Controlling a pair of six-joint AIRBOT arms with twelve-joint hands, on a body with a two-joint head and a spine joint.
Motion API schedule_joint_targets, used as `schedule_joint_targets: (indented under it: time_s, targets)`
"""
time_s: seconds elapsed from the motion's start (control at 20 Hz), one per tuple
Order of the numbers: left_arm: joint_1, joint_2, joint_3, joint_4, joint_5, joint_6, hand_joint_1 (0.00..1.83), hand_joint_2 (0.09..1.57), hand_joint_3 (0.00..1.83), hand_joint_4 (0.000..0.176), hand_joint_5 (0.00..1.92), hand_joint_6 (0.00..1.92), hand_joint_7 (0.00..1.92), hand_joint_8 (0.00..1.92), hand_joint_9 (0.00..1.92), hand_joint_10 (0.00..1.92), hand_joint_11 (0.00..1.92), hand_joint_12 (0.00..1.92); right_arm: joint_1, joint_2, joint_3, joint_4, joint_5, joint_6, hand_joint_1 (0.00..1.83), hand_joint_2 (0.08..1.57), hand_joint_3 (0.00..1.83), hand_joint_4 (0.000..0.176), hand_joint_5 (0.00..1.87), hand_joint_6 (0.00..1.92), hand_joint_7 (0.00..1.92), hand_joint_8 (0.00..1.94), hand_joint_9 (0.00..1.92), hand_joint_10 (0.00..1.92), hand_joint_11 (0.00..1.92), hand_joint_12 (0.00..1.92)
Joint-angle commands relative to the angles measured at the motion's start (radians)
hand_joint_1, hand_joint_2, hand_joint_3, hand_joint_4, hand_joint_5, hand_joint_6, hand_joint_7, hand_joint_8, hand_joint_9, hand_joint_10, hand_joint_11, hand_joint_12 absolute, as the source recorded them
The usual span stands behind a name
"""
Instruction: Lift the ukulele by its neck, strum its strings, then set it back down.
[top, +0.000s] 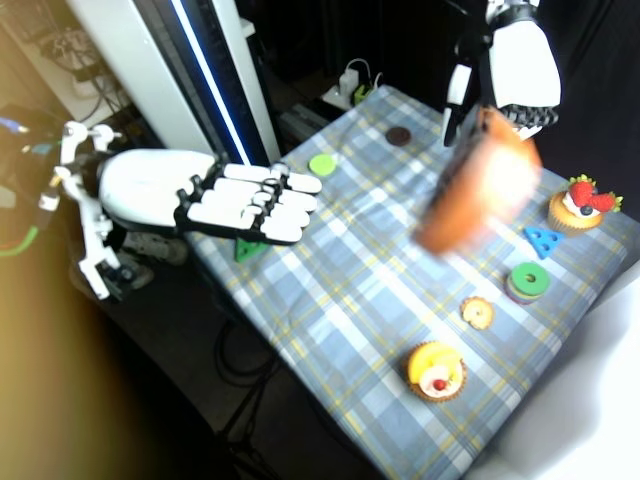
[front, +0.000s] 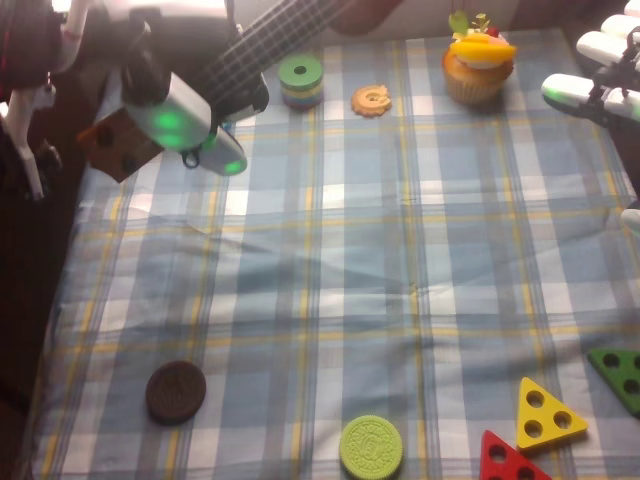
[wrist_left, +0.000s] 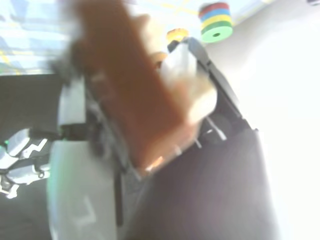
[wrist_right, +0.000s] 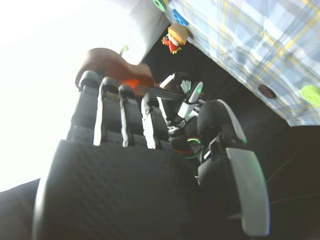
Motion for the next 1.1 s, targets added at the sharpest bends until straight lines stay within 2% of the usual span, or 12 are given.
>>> schedule_joint_targets:
  time_s: [0.0,0.2,0.25,0.3,0.35,0.4,0.45,0.6,0.75,0.85,1.0,1.05]
  targets:
    - [-0.019,-0.005,0.008,-0.017,-0.072,-0.008,1.36,1.16,0.00,0.000,1.16,1.92,1.25,1.92,1.32,1.92,1.46,1.92,0.015,-0.001,0.004,0.009,0.125,-0.002,0.20,1.37,0.00,0.122,0.00,0.00,0.00,0.00,0.00,0.00,0.00,0.00]
    - [-0.035,-0.007,0.014,-0.019,-0.051,-0.005,1.37,1.18,0.01,0.000,1.08,1.92,1.18,1.92,1.26,1.92,1.41,1.92,0.016,-0.003,0.006,0.009,0.125,-0.002,0.22,1.37,0.00,0.115,0.00,0.00,0.00,0.00,0.00,0.00,0.00,0.00]
    - [-0.039,-0.010,0.017,-0.025,-0.036,0.001,1.39,1.17,0.01,0.000,1.08,1.92,1.18,1.92,1.26,1.92,1.41,1.92,0.019,-0.004,0.007,0.008,0.125,-0.002,0.21,1.37,0.00,0.090,0.00,0.00,0.00,0.00,0.00,0.00,0.00,0.00]
    - [-0.039,-0.016,0.039,-0.459,0.016,0.392,1.37,1.17,0.01,0.000,1.09,1.92,1.17,1.92,1.23,1.92,1.37,1.92,0.022,-0.007,0.009,0.007,0.124,-0.002,0.25,1.38,0.00,0.100,0.00,0.00,0.00,0.00,0.00,0.00,0.00,0.00]
    - [-0.032,-0.035,0.086,-0.699,0.093,0.549,1.35,1.17,0.01,0.000,1.06,1.92,1.14,1.92,1.21,1.92,1.36,1.92,0.026,-0.010,0.012,0.007,0.118,-0.002,0.28,1.37,0.00,0.110,0.00,0.00,0.00,0.00,0.00,0.00,0.00,0.00]
    - [-0.005,-0.063,0.151,-0.936,0.178,0.639,1.33,1.18,0.01,0.000,1.04,1.92,1.14,1.92,1.24,1.92,1.39,1.92,0.035,-0.017,0.019,0.005,0.109,-0.002,0.27,1.38,0.00,0.069,0.00,0.00,0.00,0.00,0.00,0.00,0.00,0.00]
    - [-0.001,-0.070,0.164,-0.983,0.194,0.665,1.26,1.17,0.01,0.000,1.07,1.92,1.17,1.92,1.26,1.92,1.40,1.92,0.045,-0.023,0.022,0.000,0.103,-0.004,0.22,1.37,0.00,0.045,0.00,0.00,0.00,0.00,0.00,0.00,0.00,0.00]
    - [-0.001,-0.064,0.134,-1.013,0.176,0.752,1.33,1.17,0.01,0.000,1.17,1.92,1.28,1.92,1.35,1.92,1.46,1.92,0.065,-0.029,0.023,-0.005,0.098,-0.021,0.20,1.36,0.00,0.128,0.00,0.00,0.00,0.00,0.00,0.00,0.00,0.00]
    - [-0.003,-0.047,0.133,-1.032,0.184,0.752,1.36,1.16,0.02,0.000,1.13,1.92,1.26,1.92,1.35,1.92,1.48,1.92,0.070,-0.029,0.022,-0.011,0.099,-0.021,0.13,1.33,0.00,0.097,0.00,0.00,0.00,0.00,0.00,0.00,0.00,0.00]
    - [0.005,-0.039,0.129,-1.032,0.190,0.752,1.36,1.17,0.02,0.000,1.12,1.92,1.23,1.92,1.32,1.92,1.45,1.92,0.078,-0.028,0.022,-0.020,0.099,-0.021,0.22,1.41,0.01,0.050,0.00,0.00,0.00,0.00,0.00,0.00,0.00,0.00]
    - [0.032,-0.039,0.135,-1.004,0.189,0.717,1.40,1.16,0.03,0.000,1.15,1.92,1.25,1.92,1.34,1.92,1.47,1.92,0.093,-0.026,0.016,-0.040,0.104,-0.021,0.45,1.43,0.00,0.082,0.00,0.00,0.00,0.00,0.00,0.00,0.00,0.00]
    - [0.052,-0.042,0.146,-0.997,0.185,0.691,1.42,1.14,0.02,0.000,1.13,1.92,1.22,1.92,1.30,1.92,1.43,1.92,0.094,-0.023,0.013,-0.045,0.111,-0.021,0.47,1.41,0.00,0.068,0.00,0.00,0.00,0.00,0.00,0.00,0.00,0.00]
